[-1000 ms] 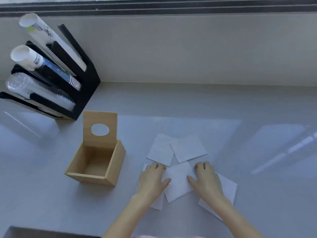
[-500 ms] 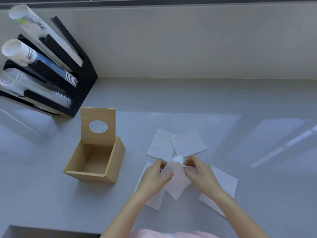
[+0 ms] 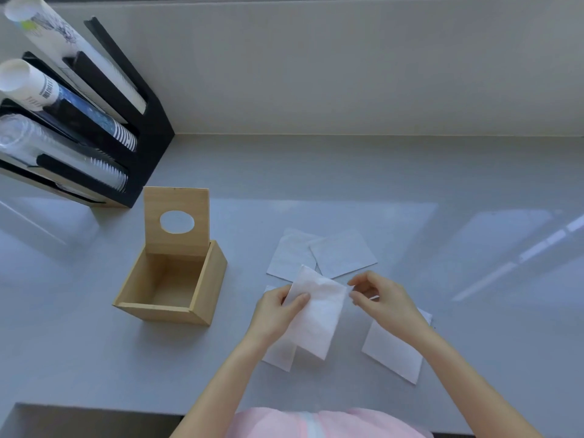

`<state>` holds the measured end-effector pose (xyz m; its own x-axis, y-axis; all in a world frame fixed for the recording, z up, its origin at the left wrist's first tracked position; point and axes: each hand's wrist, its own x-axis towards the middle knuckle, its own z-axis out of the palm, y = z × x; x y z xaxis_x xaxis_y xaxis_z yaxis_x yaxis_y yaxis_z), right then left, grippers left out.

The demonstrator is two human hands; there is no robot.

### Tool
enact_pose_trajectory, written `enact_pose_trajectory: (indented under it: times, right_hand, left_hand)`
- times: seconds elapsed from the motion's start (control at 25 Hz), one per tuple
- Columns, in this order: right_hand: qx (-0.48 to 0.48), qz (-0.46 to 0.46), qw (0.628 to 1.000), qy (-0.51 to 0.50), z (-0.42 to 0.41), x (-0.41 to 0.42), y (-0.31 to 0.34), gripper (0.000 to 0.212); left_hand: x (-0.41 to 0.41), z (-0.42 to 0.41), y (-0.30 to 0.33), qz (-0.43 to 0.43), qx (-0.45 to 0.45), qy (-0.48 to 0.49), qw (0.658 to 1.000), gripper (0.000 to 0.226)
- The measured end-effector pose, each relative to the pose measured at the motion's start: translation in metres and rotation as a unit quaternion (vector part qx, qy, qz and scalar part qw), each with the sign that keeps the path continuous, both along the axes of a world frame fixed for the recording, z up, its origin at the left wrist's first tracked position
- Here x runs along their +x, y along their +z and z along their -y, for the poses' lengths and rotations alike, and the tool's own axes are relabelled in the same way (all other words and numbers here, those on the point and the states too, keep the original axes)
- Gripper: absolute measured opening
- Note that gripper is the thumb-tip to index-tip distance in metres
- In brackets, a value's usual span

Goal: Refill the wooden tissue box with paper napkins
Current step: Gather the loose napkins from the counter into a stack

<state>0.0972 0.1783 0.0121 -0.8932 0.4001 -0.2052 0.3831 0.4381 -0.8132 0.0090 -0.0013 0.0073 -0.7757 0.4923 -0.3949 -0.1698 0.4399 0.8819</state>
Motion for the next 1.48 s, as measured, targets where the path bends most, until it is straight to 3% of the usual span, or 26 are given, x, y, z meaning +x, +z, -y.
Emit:
enact_pose_trajectory:
  times: [0.16, 0.32, 0.44, 0.8, 0.96, 1.2, 1.36, 1.48]
  right_hand:
    - [0.131, 0.028, 0.991, -0.004, -0.023, 0.012, -0.002, 0.017]
    - [0.239, 0.155, 0.958, 0.015, -0.047, 0.021, -0.010, 0.032]
    - [0.234, 0.188, 0.954, -0.006, -0.051, 0.022, -0.018, 0.029]
    - [0.232, 0.165, 0.958, -0.020, -0.038, 0.012, -0.028, 0.015]
    - [0.171, 0.108, 0.979, 0.009, -0.033, 0.007, -0.020, 0.004]
    - [0.046, 0.057, 0.996, 0.052, -0.027, 0.000, 0.006, 0.019]
    - [-0.030, 0.058, 0.992, 0.105, -0.023, -0.006, 0.024, 0.018]
    - [-0.078, 0.047, 0.988, 0.126, -0.015, -0.015, 0.032, 0.022]
  left_hand:
    - [0.000, -0.003, 0.000, 0.017, 0.001, 0.010, 1.000, 0.022]
    - [0.003, -0.003, -0.001, 0.030, 0.005, 0.017, 0.999, 0.019]
    - [0.005, -0.002, -0.004, 0.033, 0.002, 0.024, 0.999, 0.022]
    - [0.010, 0.001, -0.006, 0.035, -0.009, 0.030, 0.999, 0.023]
    - [0.008, 0.003, -0.005, 0.038, -0.004, 0.039, 0.998, 0.022]
    - [0.003, 0.009, -0.005, 0.018, 0.000, 0.067, 0.998, 0.023]
    - [0.000, 0.010, -0.004, 0.000, 0.010, 0.067, 0.998, 0.026]
    - [0.002, 0.008, -0.002, 0.030, 0.036, 0.059, 0.997, 0.023]
